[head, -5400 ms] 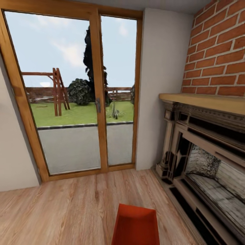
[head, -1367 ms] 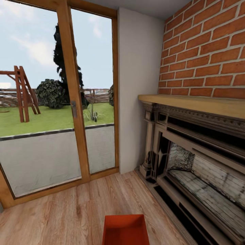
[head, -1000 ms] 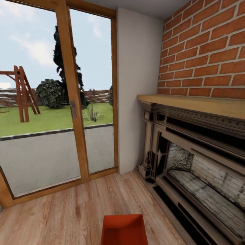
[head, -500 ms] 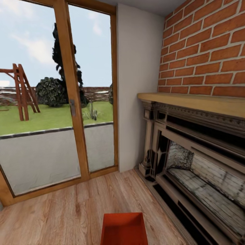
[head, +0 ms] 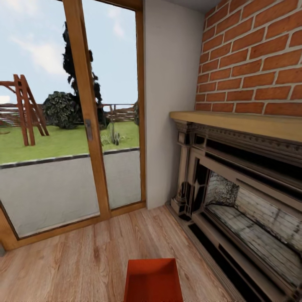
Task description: Move the two storage containers from the living room to the garage. In the garage, place one container on the floor and stack the other container on top of it (either order is fine).
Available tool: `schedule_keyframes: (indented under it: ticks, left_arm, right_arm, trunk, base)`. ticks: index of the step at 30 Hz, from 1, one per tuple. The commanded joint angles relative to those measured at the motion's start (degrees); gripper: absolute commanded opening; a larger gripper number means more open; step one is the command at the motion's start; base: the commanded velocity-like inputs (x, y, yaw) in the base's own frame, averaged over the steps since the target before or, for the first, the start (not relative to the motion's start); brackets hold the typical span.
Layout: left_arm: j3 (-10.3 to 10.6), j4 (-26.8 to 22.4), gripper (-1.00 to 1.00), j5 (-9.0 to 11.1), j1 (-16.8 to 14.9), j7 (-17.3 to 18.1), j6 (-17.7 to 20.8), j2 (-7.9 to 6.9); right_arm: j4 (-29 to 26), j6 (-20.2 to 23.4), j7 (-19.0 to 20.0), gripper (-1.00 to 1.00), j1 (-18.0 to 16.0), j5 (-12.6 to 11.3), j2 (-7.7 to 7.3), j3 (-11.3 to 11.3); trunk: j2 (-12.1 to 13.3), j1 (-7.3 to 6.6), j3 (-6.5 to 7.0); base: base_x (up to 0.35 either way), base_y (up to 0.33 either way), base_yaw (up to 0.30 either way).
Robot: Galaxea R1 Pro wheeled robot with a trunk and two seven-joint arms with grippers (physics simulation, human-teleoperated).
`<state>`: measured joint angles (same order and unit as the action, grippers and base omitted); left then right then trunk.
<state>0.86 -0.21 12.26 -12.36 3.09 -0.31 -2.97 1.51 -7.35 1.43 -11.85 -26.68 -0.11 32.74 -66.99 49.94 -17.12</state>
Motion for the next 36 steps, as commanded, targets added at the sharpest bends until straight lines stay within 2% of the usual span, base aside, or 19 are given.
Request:
schedule_keyframes:
  ticks: [1,36]
  left_arm:
    - [0.1,0.0,1.0,0.5,0.0,0.2,0.0,-0.01]
    - [0.1,0.0,1.0,0.5,0.0,0.2,0.0,0.01]
  right_arm:
    - [0.2,-0.3,0.2,1.0,-0.1,-0.6,0.03,0.5]
    - [0.2,-0.4,0.2,1.0,-0.1,-0.6,0.03,0.5]
  trunk:
    - [0.0,0.0,-0.16]
    - [0.0,0.0,-3.32]
  base:
    - [0.0,0.0,0.0]
    - [0.0,0.0,0.0]
